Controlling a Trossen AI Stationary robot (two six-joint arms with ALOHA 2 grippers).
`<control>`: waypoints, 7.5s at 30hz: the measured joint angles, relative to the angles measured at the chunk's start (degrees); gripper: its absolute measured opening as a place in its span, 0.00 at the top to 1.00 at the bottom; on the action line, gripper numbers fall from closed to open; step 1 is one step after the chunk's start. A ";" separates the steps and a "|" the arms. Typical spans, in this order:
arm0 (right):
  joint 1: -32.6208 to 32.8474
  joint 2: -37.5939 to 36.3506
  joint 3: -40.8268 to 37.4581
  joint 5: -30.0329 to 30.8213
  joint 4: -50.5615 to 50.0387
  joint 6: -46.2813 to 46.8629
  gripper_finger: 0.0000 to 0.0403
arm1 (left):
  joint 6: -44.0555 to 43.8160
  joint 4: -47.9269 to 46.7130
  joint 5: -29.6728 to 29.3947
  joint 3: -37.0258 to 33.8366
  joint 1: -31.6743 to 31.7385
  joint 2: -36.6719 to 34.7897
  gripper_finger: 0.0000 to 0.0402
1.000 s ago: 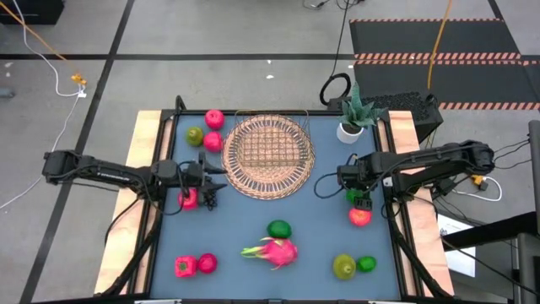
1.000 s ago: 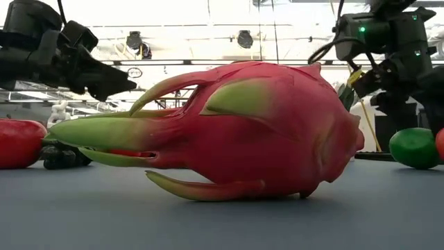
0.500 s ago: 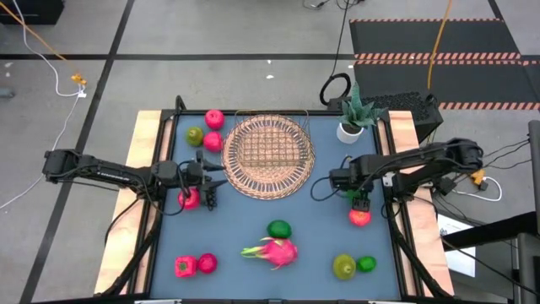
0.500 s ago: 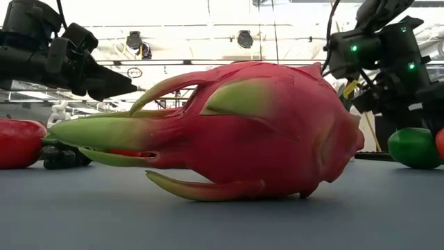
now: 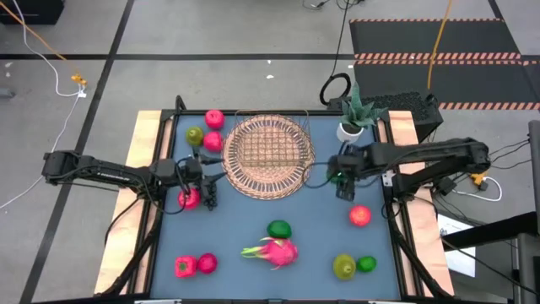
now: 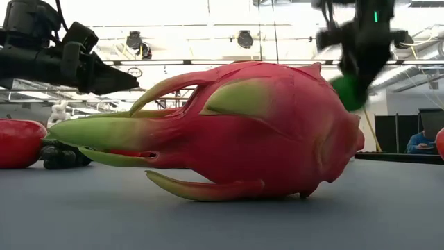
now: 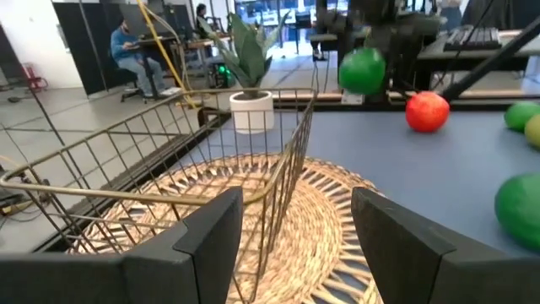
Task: Build produce basket
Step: Put the lime into the gold wire basket, then put the apple into the gold wire basket
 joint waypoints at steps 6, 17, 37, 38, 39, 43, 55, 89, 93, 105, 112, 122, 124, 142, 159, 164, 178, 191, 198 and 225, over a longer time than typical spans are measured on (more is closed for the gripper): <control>0.17 -2.31 15.93 8.32 4.77 6.16 0.33 | -0.86 3.19 0.00 0.00 0.00 -0.02 0.44; 2.55 1.71 16.62 9.08 12.05 3.38 0.33 | -7.05 3.50 0.07 0.00 -2.37 -0.02 0.44; 1.05 2.80 16.36 7.36 13.91 0.28 0.33 | -5.96 3.13 0.08 0.00 -2.80 -0.07 0.44; 0.79 2.80 16.36 7.34 14.06 0.31 0.33 | -5.96 3.13 0.07 0.00 -2.78 -0.07 0.44; 0.64 2.74 16.36 7.38 14.33 0.86 0.33 | -5.96 3.13 0.07 0.00 -2.78 -0.07 0.44; 1.28 3.83 16.38 7.49 15.42 0.40 0.33 | -5.97 3.21 0.07 0.00 -2.73 -0.07 0.44; 0.06 10.40 16.36 2.74 21.21 -6.96 0.33 | -8.53 2.21 -0.26 0.00 -2.68 0.00 0.44; -14.49 20.19 10.12 -10.32 50.76 -16.43 0.33 | -18.36 -0.23 -6.49 0.00 -1.87 0.00 0.44; -17.08 21.77 9.39 -7.28 51.50 -17.08 0.33 | -17.78 -0.04 -6.43 0.00 -2.56 0.00 0.44; -25.11 27.18 9.56 -12.99 54.97 -16.78 0.33 | -20.11 2.67 -9.20 0.00 -2.42 0.00 0.44; -25.11 26.81 9.61 -10.37 55.81 -19.05 0.32 | -20.42 2.78 -10.14 0.00 -2.43 0.00 0.44; -25.04 28.32 9.53 -10.74 61.15 -18.88 0.32 | -19.81 4.24 -11.75 0.66 -2.58 0.02 0.44; -25.34 30.16 9.63 -11.01 63.54 -18.55 0.32 | -19.42 4.18 -10.65 1.25 -3.22 0.26 0.44; -26.72 42.67 21.40 -10.83 44.84 -21.51 0.29 | -15.81 3.03 -9.93 1.82 -6.25 8.67 0.44; -22.18 31.45 14.87 -6.45 46.89 -19.14 0.13 | -7.12 6.63 -9.39 2.99 -9.87 18.01 0.44; -15.78 17.54 9.67 1.80 41.89 -17.44 0.13 | -5.68 16.23 -5.31 4.25 -12.09 21.48 0.44; 9.92 -11.16 -11.28 5.47 28.94 14.20 0.14 | 0.96 16.33 -2.23 13.12 -12.94 24.79 0.44; 20.72 10.86 -1.34 -8.13 -4.86 41.76 0.16 | 3.77 16.00 -2.27 23.80 -10.03 42.85 0.44; 24.19 9.66 2.39 -10.76 -17.38 45.34 0.16 | 3.88 16.06 -2.25 24.53 -11.27 44.05 0.44; 23.06 4.37 -6.15 -17.72 -6.19 44.46 0.16 | 5.25 12.74 -2.26 24.55 -12.50 43.47 0.44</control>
